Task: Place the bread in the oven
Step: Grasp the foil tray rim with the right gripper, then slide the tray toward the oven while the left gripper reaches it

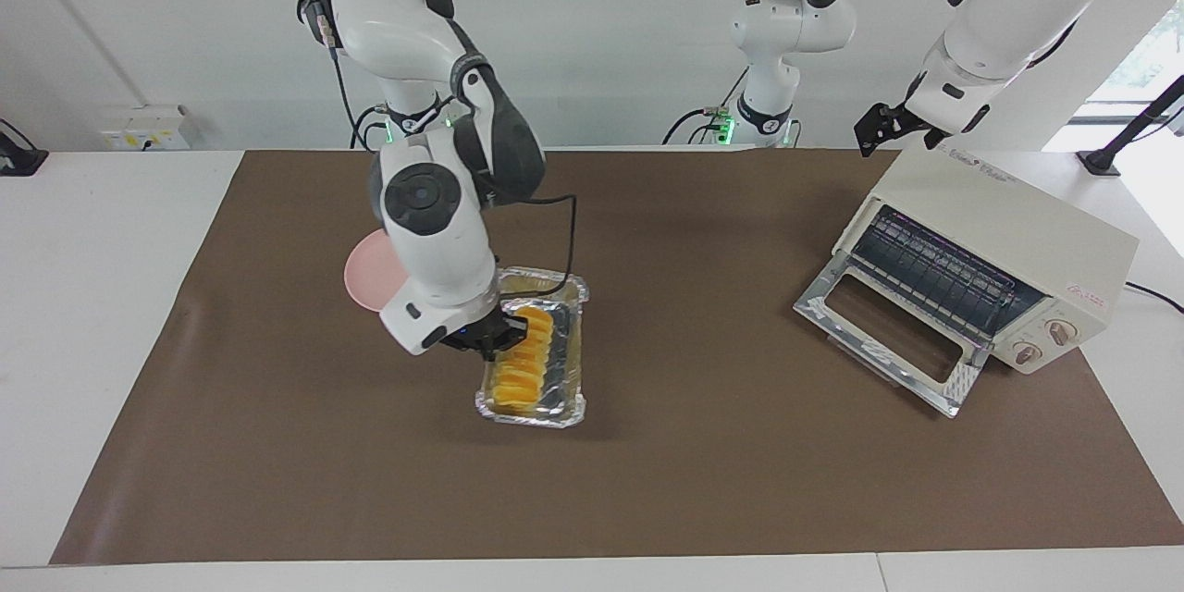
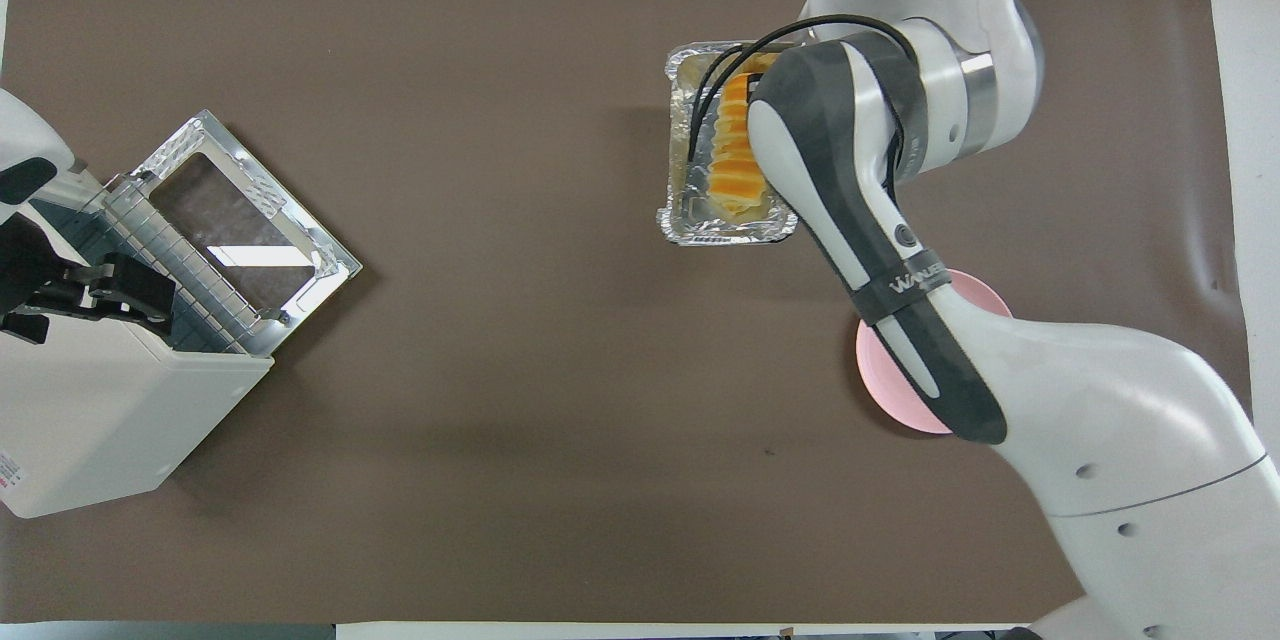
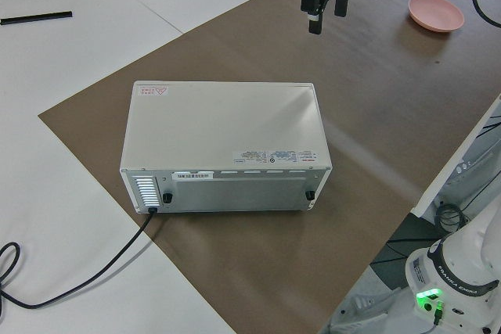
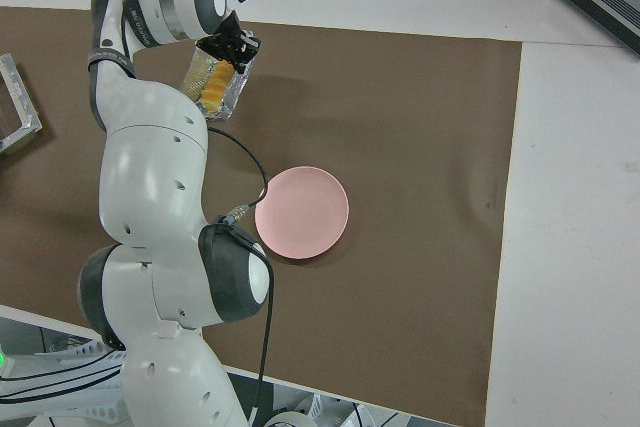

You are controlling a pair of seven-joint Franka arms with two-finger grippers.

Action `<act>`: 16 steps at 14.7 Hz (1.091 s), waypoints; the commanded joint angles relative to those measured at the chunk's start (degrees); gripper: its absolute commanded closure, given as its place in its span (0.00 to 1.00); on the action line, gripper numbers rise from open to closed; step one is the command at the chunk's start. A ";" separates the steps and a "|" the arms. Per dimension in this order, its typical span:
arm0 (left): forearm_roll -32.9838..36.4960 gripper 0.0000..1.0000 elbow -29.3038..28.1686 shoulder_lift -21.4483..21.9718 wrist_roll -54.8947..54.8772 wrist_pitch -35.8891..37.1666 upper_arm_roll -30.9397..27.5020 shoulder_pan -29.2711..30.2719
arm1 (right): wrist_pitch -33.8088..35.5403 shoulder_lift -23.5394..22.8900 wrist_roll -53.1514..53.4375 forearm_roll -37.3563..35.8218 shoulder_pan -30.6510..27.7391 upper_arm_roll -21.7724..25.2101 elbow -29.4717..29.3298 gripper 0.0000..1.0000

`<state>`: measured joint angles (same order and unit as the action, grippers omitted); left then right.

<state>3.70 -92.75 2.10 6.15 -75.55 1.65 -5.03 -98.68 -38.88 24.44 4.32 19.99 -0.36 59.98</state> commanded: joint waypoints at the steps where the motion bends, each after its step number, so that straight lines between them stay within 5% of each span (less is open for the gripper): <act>1: -0.80 0.00 -1.55 1.50 -0.17 -0.47 0.11 0.46 | -3.51 0.74 5.95 2.88 3.81 0.19 0.65 1.00; 5: -0.80 0.00 -1.55 1.50 -0.08 -0.47 0.11 0.46 | -9.93 2.67 6.50 3.15 8.39 0.10 7.58 1.00; 10: -0.80 0.00 -1.47 1.50 -0.26 -0.73 0.20 0.46 | -31.89 10.49 6.67 4.12 12.96 0.01 31.39 1.00; 15: -0.80 0.00 -1.55 1.42 -0.34 -5.91 0.29 -0.15 | -37.28 10.41 8.07 4.29 13.67 0.01 36.08 1.00; 16: -0.80 0.00 -1.47 1.42 0.26 -6.36 0.55 -0.41 | -37.54 10.41 9.13 4.30 13.58 0.01 36.08 0.49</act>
<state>3.69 -92.75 2.10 6.14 -79.44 1.99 -5.05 -135.13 -30.95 31.54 7.61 33.88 -0.22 93.30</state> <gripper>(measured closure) 0.000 0.982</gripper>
